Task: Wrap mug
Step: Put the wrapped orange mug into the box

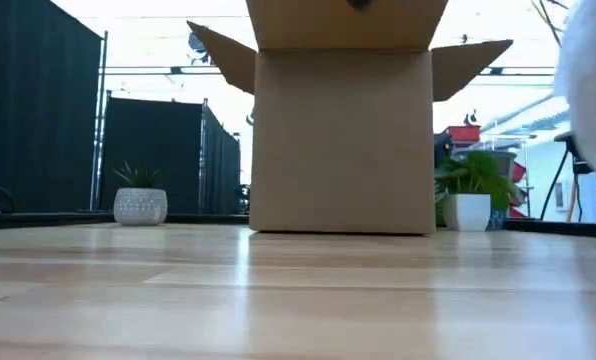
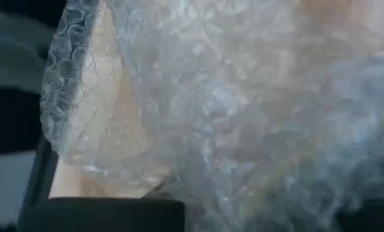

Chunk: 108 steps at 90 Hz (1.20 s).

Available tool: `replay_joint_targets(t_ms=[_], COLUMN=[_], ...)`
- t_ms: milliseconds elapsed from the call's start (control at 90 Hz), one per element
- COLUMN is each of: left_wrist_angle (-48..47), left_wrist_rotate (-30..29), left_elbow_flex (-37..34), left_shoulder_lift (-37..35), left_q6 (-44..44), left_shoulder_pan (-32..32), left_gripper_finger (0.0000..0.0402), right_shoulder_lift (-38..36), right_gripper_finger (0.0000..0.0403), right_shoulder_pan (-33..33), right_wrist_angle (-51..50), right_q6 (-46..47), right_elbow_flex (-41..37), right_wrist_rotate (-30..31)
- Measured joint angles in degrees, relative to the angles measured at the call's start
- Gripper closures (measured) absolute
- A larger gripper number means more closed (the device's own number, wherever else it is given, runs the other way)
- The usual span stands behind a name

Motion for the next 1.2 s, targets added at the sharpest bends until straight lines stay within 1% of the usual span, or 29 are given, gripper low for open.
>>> replay_joint_targets(t_ms=[100, 178, 311, 422, 489, 578, 656, 722, 778, 822, 900, 944, 1022, 1111, 1200], left_wrist_angle=[-6.4, -9.7, -12.8, -15.8, -18.4, -21.8, -26.0, -29.8, -33.5, -36.6, -41.6, -44.2, -47.8, -50.2, -51.0], left_wrist_rotate=[-7.3, -11.9, -14.1, -17.3, -20.2, -25.8, -31.5, -34.7, -36.4, -37.5, -39.4, -39.7, -40.0, -40.8, -41.0], left_elbow_flex=[0.0, 0.1, 0.0, 0.0, 0.1, 0.0, 0.0, 0.0, 0.0, 0.0, 0.0, 0.0, -0.4, -1.5, -3.2], left_shoulder_lift=[-3.5, -5.4, -9.1, -13.5, -16.3, -19.7, -23.2, -25.9, -28.1, -29.8, -32.4, -33.8, -35.6, -36.8, -37.4], left_q6=[-0.6, -0.9, -1.9, -2.0, -2.0, -2.0, -2.1, -3.6, -5.0, -6.5, -9.9, -12.0, -15.0, -16.6, -17.1], left_shoulder_pan=[-3.6, -6.3, -9.8, -12.3, -14.0, -15.7, -16.8, -17.1, -17.1, -17.1, -16.8, -16.5, -15.9, -15.0, -13.9], left_gripper_finger=[0.0219, 0.0219, 0.0219, 0.0219, 0.0219, 0.0219, 0.0219, 0.0219, 0.0219, 0.0219, 0.0219, 0.0219, 0.0219, 0.0219, 0.0219], right_shoulder_lift=[-0.9, -0.9, -0.8, -0.9, -0.9, -0.9, -0.9, -0.9, -0.9, -0.9, -0.8, -0.1, 2.2, 6.5, 11.5], right_gripper_finger=[0.0373, 0.0373, 0.0373, 0.0373, 0.0373, 0.0373, 0.0373, 0.0373, 0.0373, 0.0373, 0.0373, 0.0373, 0.0373, 0.0373, 0.0373], right_shoulder_pan=[1.3, 1.8, 0.3, -2.7, -5.5, -10.5, -17.6, -24.7, -31.9, -38.0, -49.3, -55.7, -65.6, -73.7, -77.5], right_wrist_angle=[-1.0, -2.0, -1.9, -3.4, -4.2, -4.3, -4.2, -4.5, -5.0, -5.0, -5.5, -6.2, -8.3, -11.7, -15.0], right_q6=[0.4, -2.1, -12.8, -24.2, -31.3, -40.3, -47.1, -51.6, -54.4, -55.8, -55.6, -54.3, -51.0, -48.1, -47.0], right_elbow_flex=[6.6, 11.8, 21.5, 29.9, 34.9, 41.1, 45.9, 48.6, 50.0, 50.5, 50.5, 50.5, 50.5, 50.5, 50.5], right_wrist_rotate=[1.5, 5.2, 11.2, 15.2, 17.5, 21.9, 22.5, 22.1, 20.6, 17.4, 9.1, 3.6, -3.8, -9.9, -13.2])
